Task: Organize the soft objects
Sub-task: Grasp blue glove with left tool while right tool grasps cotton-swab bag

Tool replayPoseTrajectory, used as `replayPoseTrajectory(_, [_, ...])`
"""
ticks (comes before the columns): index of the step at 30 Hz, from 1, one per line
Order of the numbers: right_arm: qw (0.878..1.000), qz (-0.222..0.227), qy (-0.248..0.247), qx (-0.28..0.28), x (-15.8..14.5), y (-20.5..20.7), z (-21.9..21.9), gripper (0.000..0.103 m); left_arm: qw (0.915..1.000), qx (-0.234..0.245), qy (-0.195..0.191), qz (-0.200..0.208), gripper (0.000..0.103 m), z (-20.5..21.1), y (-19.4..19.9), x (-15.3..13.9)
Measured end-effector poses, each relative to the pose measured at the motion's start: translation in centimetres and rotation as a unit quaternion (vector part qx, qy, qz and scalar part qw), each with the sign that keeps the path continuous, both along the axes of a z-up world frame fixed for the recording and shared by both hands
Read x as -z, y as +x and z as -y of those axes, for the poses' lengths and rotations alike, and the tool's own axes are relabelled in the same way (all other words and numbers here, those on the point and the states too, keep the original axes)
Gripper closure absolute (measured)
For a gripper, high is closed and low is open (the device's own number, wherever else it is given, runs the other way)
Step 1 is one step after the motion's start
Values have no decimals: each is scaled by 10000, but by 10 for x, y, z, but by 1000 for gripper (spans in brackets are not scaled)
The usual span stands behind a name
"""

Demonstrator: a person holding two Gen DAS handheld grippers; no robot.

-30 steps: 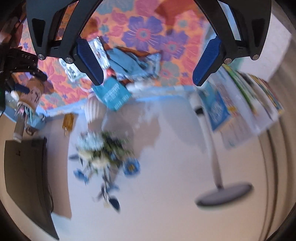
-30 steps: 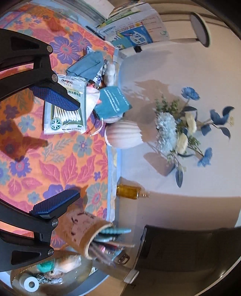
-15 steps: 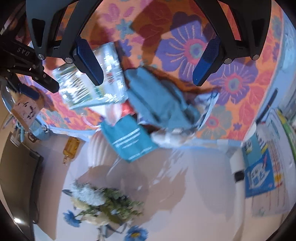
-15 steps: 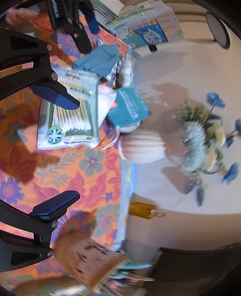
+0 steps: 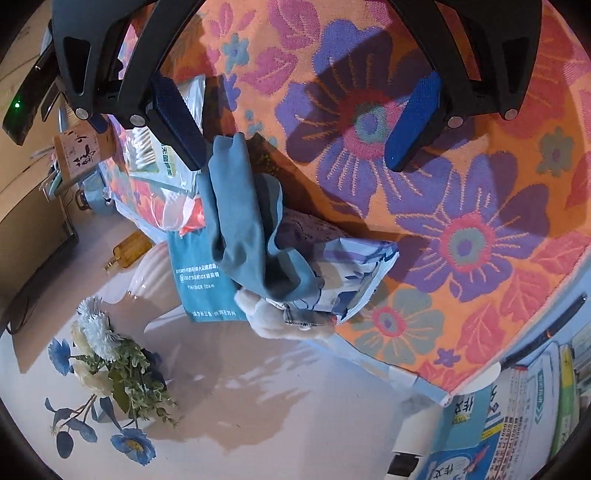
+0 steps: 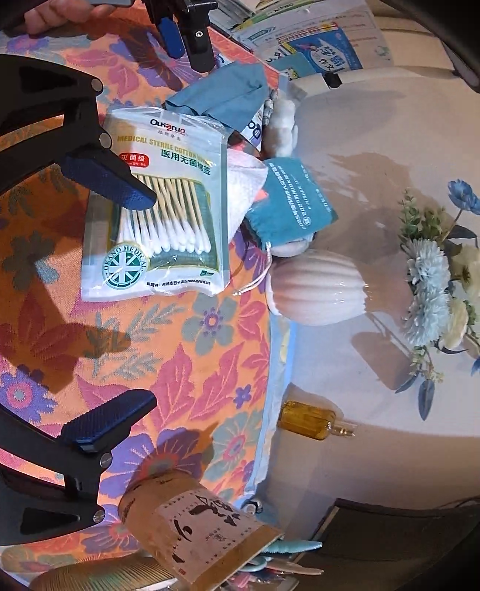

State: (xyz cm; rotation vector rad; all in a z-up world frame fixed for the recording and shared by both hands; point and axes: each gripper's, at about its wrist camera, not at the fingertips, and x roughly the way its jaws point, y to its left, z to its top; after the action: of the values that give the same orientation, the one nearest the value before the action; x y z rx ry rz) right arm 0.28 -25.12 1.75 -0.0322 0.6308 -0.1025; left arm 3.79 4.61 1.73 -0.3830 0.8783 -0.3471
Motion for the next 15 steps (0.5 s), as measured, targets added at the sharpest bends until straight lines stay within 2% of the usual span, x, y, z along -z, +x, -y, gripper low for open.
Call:
replayPoseTrajectory(2, [10000, -5, 88, 5, -1, 0, 3, 5, 9999, -119, 56, 37, 6, 2, 0, -4])
replayPoseTrajectory(6, [9980, -289, 525, -189, 3, 9, 14, 5, 9995, -246, -137, -108, 6, 8, 10, -17])
replayPoseTrajectory(10, [9935, -464, 923, -470, 5, 14, 20, 5, 9993, -264, 205, -178, 6, 24, 28, -19])
replayPoseTrajectory(14, [9893, -575, 1060, -819, 7, 15, 15, 5, 9993, -246, 233, -139, 8, 32, 39, -7])
replayPoseTrajectory(15, [9883, -600, 1049, -927, 8, 15, 12, 5, 9993, -263, 252, -99, 13, 32, 39, -4])
